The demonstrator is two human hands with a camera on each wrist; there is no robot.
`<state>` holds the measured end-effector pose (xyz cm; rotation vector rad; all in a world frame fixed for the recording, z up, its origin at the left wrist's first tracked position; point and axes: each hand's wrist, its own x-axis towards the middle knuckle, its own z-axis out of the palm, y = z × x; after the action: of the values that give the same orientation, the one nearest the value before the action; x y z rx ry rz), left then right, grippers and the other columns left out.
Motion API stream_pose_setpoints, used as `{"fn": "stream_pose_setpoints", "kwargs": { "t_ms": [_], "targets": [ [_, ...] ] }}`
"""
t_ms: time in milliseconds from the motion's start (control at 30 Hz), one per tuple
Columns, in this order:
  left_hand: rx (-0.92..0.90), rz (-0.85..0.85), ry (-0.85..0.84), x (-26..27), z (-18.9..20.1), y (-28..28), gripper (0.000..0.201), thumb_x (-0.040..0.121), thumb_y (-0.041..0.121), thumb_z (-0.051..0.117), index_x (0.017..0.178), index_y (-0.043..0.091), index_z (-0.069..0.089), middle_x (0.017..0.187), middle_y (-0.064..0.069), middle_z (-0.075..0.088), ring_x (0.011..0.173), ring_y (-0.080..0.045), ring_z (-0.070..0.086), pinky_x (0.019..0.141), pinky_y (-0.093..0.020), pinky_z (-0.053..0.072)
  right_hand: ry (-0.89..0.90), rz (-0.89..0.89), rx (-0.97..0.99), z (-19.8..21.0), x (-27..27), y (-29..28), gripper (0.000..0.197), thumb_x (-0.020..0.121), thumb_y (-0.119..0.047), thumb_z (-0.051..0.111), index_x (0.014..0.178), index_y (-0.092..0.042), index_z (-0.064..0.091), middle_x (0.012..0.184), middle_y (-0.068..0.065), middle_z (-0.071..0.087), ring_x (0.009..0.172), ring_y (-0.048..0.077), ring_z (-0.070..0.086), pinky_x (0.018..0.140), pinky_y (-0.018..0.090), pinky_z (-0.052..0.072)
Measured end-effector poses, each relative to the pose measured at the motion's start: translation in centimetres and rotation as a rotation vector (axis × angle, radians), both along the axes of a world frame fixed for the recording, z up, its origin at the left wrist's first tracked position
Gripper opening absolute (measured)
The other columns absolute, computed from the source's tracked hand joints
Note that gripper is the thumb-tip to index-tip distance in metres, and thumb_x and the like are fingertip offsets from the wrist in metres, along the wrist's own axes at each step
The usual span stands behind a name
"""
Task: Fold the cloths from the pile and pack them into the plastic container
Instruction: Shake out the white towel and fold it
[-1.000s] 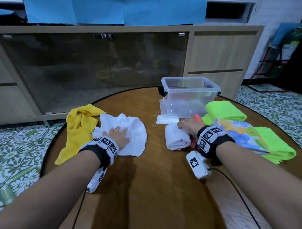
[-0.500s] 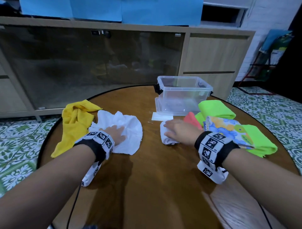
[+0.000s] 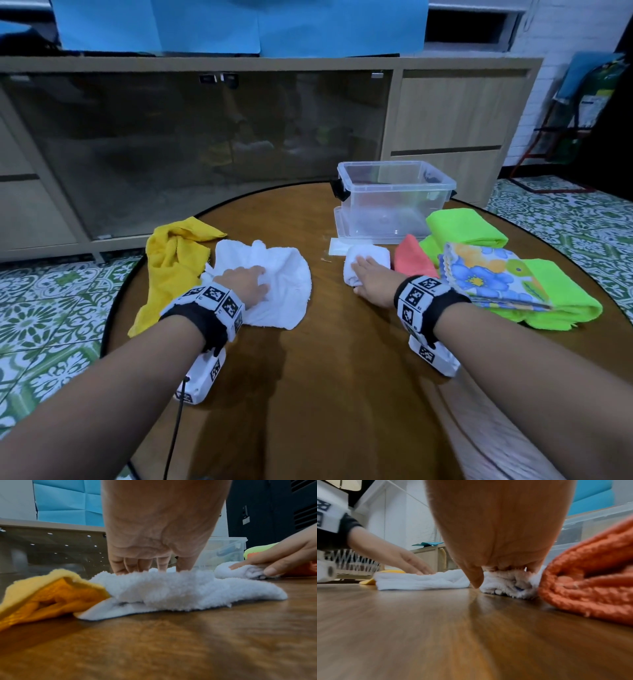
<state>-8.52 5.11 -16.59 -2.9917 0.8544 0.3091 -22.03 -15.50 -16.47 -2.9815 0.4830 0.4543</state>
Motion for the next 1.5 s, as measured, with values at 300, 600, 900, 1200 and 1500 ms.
{"fn": "stream_pose_setpoints", "kwargs": {
  "t_ms": [300,600,900,1200,1500],
  "targets": [
    [0.062,-0.078,-0.076,0.2,-0.8,-0.6,0.047,0.096,0.040,0.042,0.141,0.030,0.033,0.133,-0.007,0.046,0.119,-0.027,0.048,0.095,-0.037,0.040,-0.090,-0.064,-0.152,1.2,-0.4,-2.4,0.058,0.102,-0.033,0.026,0.149,-0.003,0.009,0.157,0.013,0.002,0.145,0.025,0.008,0.114,0.039,0.012],
    [-0.280,0.080,0.101,1.1,-0.1,-0.3,0.057,0.094,0.025,0.051,0.144,0.015,0.027,0.126,-0.013,0.055,0.114,-0.028,0.054,0.094,-0.034,0.041,0.150,-0.360,-0.127,1.5,-2.5,-3.4,0.045,0.101,-0.021,0.037,0.140,0.001,0.035,0.143,0.022,0.035,0.125,0.030,0.039,0.105,0.033,0.033],
    [-0.734,0.037,0.052,-0.1,2.7,-0.4,0.017,0.090,0.011,0.052,0.094,0.018,0.067,0.098,-0.004,0.065,0.091,-0.024,0.058,0.076,-0.030,0.044,-0.428,-0.209,-0.087,4.5,-1.5,-2.4,0.040,0.091,-0.005,0.044,0.131,-0.008,0.046,0.132,0.011,0.051,0.122,0.029,0.048,0.094,0.035,0.043],
    [-0.875,-0.378,0.034,-5.6,11.0,-2.0,0.008,0.090,0.018,0.057,0.095,0.024,0.059,0.092,0.008,0.059,0.086,-0.010,0.054,0.072,-0.023,0.040,-0.493,0.101,0.511,10.8,-1.2,5.2,0.021,0.085,-0.016,0.066,0.104,-0.011,0.058,0.095,0.001,0.056,0.091,0.016,0.052,0.064,0.016,0.037],
    [-0.450,-0.411,0.261,-6.6,11.5,0.3,0.034,0.085,0.030,0.067,0.117,0.019,0.059,0.094,0.003,0.062,0.084,-0.011,0.058,0.067,-0.014,0.043,-0.479,0.000,0.490,12.6,-5.9,3.0,0.028,0.085,-0.018,0.067,0.063,-0.014,0.050,0.063,-0.004,0.044,0.056,0.004,0.042,0.047,0.010,0.031]
  ]
}}
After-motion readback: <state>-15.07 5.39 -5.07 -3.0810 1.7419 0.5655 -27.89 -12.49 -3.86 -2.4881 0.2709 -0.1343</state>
